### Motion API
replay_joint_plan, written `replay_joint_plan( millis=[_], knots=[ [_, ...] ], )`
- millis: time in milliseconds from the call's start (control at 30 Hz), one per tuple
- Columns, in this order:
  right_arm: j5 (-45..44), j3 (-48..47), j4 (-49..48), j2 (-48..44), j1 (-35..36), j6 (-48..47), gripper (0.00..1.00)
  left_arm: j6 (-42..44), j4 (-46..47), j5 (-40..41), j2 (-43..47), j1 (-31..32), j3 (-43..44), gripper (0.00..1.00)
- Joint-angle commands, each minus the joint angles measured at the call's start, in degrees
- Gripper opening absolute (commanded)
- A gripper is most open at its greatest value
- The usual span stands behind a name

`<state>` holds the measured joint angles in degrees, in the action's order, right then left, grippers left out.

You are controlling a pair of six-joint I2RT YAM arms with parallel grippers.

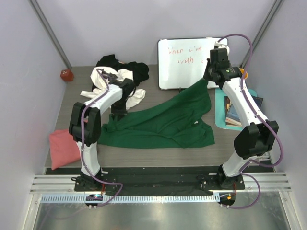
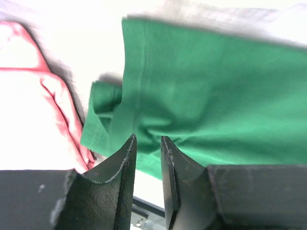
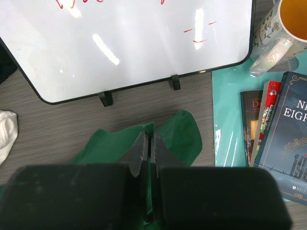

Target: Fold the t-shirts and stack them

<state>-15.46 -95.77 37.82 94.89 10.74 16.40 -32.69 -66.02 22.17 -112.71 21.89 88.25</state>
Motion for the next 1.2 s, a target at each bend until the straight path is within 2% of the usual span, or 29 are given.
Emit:
replay_joint_plan(
  millis=[0, 333, 433, 800, 1167],
  knots=[
    [-0.7, -0.6, -1.3, 0.4, -0.2, -0.8, 0.01, -0.7, -1.0, 1.4, 2.7, -0.2, 4.7, 0.28],
    [-0.4, -0.6, -1.3, 1.0, -0.2, -0.8, 0.01, -0.3, 1.7, 4.4, -2.6, -2.2, 9.7, 0.32],
    [-0.5, -0.7, -1.3, 1.2, -0.2, -1.0, 0.01, 0.3, 2.2, 4.0, -5.9, -2.8, 11.3, 0.4],
    [0.1, -0.9, -1.2, 1.5, -0.2, -0.9, 0.01, 1.1, 9.3, 0.9, -9.7, -3.4, 8.9, 0.4],
    [0.1, -1.8, -0.9, 1.3, -0.2, -1.2, 0.01, 2.2, 10.6, 0.0, -12.5, -4.0, 8.2, 0.4]
  ],
)
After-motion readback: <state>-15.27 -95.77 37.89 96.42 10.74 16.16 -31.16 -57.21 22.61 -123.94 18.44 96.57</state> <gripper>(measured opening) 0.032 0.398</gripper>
